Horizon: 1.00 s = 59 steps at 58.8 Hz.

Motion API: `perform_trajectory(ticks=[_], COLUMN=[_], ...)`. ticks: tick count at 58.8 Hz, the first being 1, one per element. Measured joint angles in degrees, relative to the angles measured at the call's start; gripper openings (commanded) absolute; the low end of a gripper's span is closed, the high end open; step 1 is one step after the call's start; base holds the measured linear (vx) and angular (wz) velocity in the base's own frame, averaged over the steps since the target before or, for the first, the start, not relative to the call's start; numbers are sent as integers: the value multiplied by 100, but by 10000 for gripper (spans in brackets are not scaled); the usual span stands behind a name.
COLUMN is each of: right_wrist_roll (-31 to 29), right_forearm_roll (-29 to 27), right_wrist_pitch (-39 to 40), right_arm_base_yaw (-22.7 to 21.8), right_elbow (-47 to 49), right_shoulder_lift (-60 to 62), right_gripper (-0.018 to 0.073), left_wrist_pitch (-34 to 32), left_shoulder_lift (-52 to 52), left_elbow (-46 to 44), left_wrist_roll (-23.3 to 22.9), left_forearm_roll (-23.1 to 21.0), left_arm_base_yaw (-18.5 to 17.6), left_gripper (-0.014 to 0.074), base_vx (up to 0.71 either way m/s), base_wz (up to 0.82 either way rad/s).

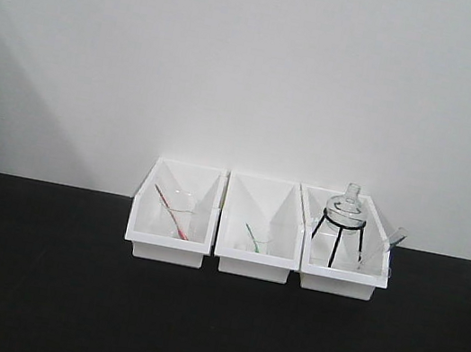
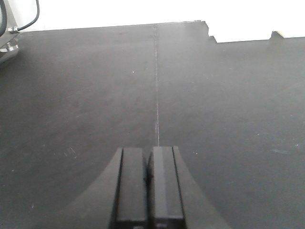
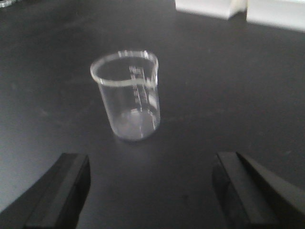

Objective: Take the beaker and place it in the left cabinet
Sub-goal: 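Grasp the clear beaker with the right gripper and lift it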

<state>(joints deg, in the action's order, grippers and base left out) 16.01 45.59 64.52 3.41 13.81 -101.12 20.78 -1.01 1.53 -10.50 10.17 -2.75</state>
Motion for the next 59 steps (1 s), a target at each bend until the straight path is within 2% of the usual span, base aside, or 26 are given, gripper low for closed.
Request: perform_trajectory(ticks=[17,27,53,59], right_wrist_roll=[121,287,330,385], right_forearm_roll=[648,677,-328,-584], right_wrist_pitch=[44,47,51,58], right_arm_base_yaw=[28,386,1569,1785], right_elbow=[876,1402,2652,2919], right_shoulder_lift=[-1021,-1368,-2119,-2309], right_gripper=[565,565,563,518], left_wrist_pitch=[0,0,0,0], left_shoulder_lift=[0,0,0,0], left_elbow=[0,0,0,0], left_wrist_roll=[0,0,0,0], left_forearm_roll=[0,0,0,0], left_arm_base_yaw=[0,0,0,0], left_gripper=[4,4,4,4], base_vx=[0,0,0,0], base_wz=[0,0,0,0])
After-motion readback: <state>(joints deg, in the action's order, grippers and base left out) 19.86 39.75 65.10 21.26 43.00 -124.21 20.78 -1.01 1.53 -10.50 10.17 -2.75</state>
